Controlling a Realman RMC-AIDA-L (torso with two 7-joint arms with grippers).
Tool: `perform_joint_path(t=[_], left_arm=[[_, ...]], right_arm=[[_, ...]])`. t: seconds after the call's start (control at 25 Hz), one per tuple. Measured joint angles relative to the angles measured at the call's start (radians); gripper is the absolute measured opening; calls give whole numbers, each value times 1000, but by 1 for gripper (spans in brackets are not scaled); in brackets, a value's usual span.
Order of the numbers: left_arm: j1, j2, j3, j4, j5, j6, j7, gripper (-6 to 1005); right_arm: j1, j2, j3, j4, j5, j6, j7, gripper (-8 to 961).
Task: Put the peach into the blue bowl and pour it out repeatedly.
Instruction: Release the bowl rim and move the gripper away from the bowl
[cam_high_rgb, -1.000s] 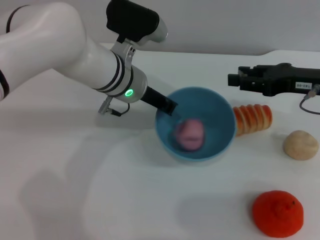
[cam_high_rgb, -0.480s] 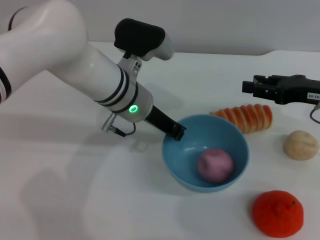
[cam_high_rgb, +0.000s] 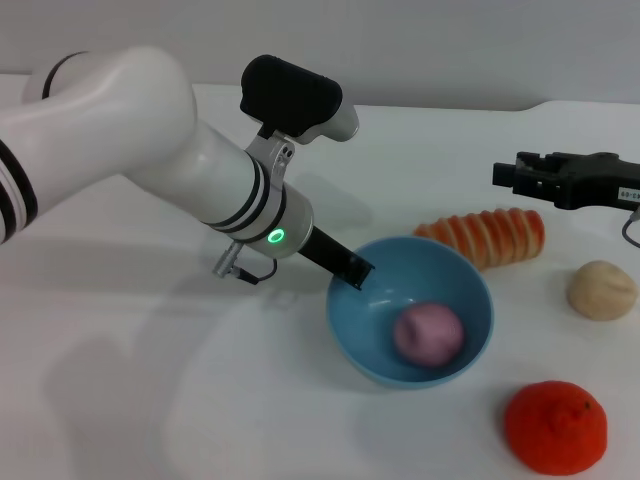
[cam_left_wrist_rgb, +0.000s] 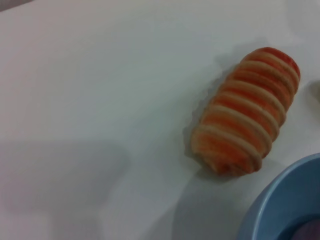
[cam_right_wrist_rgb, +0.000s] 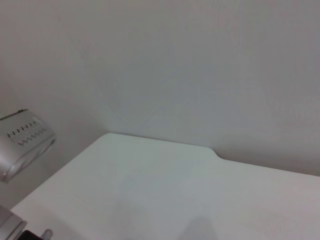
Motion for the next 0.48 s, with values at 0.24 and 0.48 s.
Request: perform_joint_path(t=[0.24,0.48], left_arm=[[1,1,3,2,0,-6,-6,56],[0,4,-6,12,-1,-6,-6,103]], right_arm=[[-2,0,1,17,3,36,-9,506],[-5,0,2,18,4,76,-11,507]])
